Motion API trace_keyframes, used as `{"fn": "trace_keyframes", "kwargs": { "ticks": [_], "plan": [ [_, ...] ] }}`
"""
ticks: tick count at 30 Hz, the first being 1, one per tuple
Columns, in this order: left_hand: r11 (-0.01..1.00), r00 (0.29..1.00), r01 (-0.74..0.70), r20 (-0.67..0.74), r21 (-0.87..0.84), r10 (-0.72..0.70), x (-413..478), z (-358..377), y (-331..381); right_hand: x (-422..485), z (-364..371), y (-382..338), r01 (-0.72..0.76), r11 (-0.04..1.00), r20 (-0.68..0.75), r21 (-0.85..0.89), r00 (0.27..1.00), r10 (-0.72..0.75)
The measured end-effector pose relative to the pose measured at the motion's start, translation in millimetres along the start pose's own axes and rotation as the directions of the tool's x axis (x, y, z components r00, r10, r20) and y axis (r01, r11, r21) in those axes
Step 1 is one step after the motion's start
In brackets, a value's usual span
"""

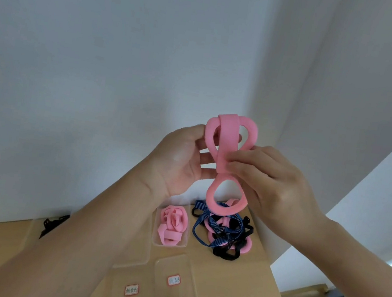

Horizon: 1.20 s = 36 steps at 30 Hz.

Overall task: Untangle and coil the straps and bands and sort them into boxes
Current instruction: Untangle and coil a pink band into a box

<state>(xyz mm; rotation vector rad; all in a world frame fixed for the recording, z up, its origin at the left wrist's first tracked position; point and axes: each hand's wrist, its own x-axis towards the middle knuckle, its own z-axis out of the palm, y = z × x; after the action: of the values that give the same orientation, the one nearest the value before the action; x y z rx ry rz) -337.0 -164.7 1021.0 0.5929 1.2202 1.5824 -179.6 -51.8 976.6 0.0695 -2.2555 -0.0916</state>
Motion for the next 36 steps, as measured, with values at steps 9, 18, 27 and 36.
{"fn": "trace_keyframes", "kwargs": {
  "ticks": [9, 18, 27, 36],
  "plan": [
    [0.968, 0.993, -0.113, 0.053, 0.225, 0.103, -7, -9, 0, -2, 6, -2, -0.008, 0.998, 0.047, 0.056, 0.999, 0.006],
    [0.959, 0.987, -0.158, 0.027, 0.236, 0.156, -6, -13, -3, -15, 1, -8, 0.028, 0.998, 0.053, 0.062, 0.998, -0.032],
    [0.921, 0.965, -0.225, -0.055, 0.318, 0.255, -6, -9, -9, -43, 0, -9, 0.100, 0.995, 0.078, 0.000, 0.992, -0.100],
    [0.805, 0.920, -0.381, 0.098, 0.455, 0.380, -13, -5, -29, 0, -14, -36, -0.580, 0.638, 0.020, 0.506, 0.748, 0.664]
  ]
}}
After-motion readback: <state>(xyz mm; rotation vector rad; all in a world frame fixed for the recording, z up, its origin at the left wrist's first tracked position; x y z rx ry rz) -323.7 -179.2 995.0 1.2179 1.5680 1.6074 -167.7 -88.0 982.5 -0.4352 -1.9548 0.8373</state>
